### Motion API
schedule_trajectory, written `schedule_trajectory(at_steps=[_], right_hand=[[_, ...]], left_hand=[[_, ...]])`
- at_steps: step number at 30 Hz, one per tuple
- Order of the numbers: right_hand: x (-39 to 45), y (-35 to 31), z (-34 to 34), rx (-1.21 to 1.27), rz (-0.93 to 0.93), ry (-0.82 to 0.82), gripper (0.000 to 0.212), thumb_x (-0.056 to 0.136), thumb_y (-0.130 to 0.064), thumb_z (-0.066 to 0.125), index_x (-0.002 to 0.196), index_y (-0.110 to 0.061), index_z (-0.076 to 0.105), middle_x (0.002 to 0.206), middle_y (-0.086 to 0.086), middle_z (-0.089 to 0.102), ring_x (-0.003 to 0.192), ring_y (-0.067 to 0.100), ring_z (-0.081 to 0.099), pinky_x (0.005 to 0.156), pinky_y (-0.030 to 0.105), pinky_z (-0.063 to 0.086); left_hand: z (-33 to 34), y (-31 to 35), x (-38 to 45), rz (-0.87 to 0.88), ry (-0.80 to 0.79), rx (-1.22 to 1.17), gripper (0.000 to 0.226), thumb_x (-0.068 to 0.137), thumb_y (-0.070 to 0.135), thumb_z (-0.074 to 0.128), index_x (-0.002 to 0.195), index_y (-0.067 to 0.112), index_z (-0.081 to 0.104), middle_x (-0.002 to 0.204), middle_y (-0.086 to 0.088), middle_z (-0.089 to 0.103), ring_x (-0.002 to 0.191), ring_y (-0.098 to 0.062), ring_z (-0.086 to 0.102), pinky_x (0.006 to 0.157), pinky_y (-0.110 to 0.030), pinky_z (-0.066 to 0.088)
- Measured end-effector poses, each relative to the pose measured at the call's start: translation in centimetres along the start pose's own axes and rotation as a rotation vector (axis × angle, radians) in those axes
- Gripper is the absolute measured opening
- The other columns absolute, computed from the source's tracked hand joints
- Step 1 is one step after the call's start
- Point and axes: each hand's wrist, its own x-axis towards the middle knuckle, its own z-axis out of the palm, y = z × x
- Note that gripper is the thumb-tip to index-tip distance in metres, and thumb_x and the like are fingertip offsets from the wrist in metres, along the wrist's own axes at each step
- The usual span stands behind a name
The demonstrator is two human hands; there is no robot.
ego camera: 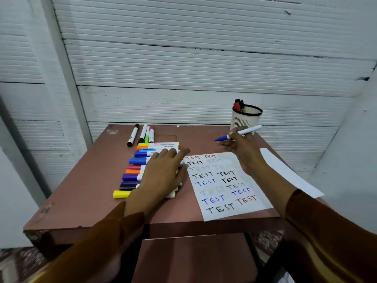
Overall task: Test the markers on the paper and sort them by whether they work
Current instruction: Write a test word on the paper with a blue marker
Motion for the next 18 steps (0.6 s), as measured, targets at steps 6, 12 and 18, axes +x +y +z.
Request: schedule_trajectory(at_steps=[6,12,18], right_hand=[[1.4,1.4,-1.3,-0.223,0.034,0.125,0.019,0.088,0.005,0.053,0.075,-0.010,0.051,0.071,0.009,0.059,0.067,0.021,0.063,0.067,0.027,0.055],[2.0,3.0,-1.3,-0.487,-0.021,0.196,0.022,0.081,0.002,0.058,0.073,-0.016,0.048,0.071,0.003,0.053,0.071,0.021,0.054,0.066,0.029,0.044],[1.7,4.4,-1.4,-0.528,-0.038,0.240,0.019,0.080,0.003,0.058,0.071,-0.011,0.049,0.067,0.002,0.053,0.063,0.012,0.051,0.060,0.023,0.041]], left_hand=[[0.4,0.7,0.7,0.074,-0.172,0.048,0.032,0.093,0.029,0.046,0.122,0.027,0.059,0.113,-0.007,0.059,0.107,-0.027,0.051,0.088,-0.036,0.034],[0.1,1.1,1.6,0.104,-0.256,0.083,0.033,0.095,0.039,0.039,0.123,0.034,0.056,0.115,0.003,0.057,0.110,-0.017,0.047,0.088,-0.029,0.028],[0.3,0.9,2.0,0.146,-0.319,0.102,0.030,0.095,0.039,0.040,0.112,0.030,0.063,0.105,0.006,0.059,0.106,-0.015,0.048,0.085,-0.027,0.026]])
